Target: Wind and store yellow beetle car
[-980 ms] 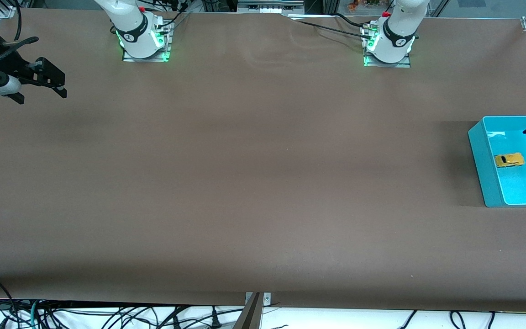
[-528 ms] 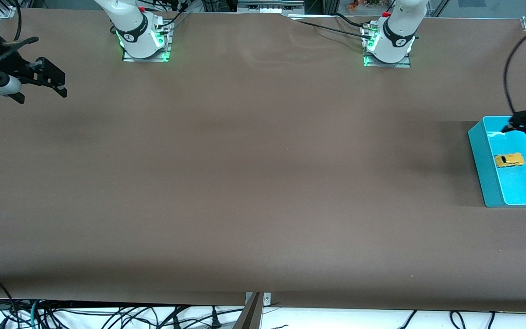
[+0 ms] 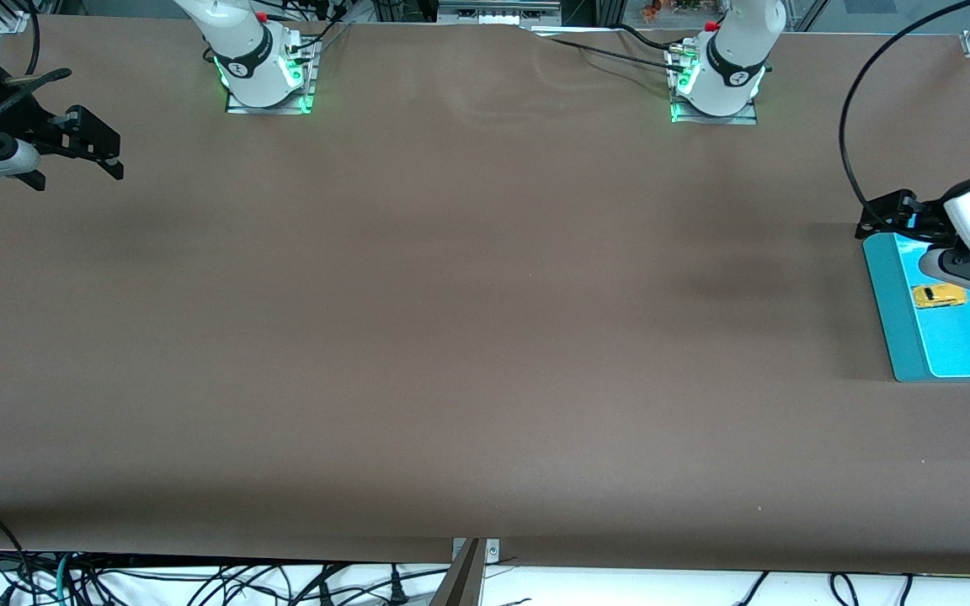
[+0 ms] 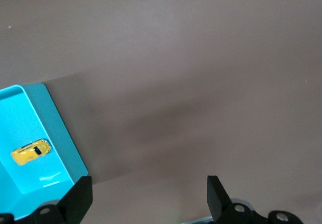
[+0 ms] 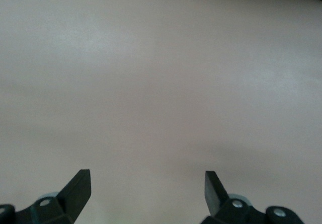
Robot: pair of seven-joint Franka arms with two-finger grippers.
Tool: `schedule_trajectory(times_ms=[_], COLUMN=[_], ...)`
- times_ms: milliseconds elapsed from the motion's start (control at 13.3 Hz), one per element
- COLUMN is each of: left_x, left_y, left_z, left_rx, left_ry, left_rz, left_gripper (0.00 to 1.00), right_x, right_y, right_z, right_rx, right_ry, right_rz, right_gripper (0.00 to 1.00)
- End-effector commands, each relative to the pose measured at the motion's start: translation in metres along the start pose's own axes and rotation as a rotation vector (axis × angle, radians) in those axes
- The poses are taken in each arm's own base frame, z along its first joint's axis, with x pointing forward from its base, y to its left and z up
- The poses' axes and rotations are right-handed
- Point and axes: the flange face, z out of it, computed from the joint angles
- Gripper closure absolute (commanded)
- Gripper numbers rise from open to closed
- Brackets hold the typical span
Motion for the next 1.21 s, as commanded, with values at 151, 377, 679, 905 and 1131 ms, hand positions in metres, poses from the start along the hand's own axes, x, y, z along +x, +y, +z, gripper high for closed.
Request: schedule_trajectory(times_ms=[151,377,679,905,1131], left_x=[-0.046,-0.052,-0.066,-0.063,-0.056], left_y=[0.013,0.011,0.026,0.026,0.029], left_z=[0.007,0.006,0.010,0.009,0.001], left_rx=[-0.042,0.006,0.048,0.010,0.011], left_ry=[0.140,0.148,0.148,0.155,0.168], left_rz=[-0.220,-0.232,-0.207,-0.211,-0.206], left_gripper=[0.00,0.00,0.00,0.00,0.00], right_x=[0.000,0.000,-0.003,-0.003,-0.004], right_y=[0.001,0.000,-0.003,-0.003,-0.004], right_z=[-0.006,-0.004,0.002,0.002,0.002], right_rx=[0.014,0.016,0.051,0.051,0.052], right_ry=[-0.004,-0.009,-0.039,-0.039,-0.044], right_rz=[-0.013,-0.020,-0.015,-0.017,-0.017], right_gripper=[0.00,0.00,0.00,0.00,0.00])
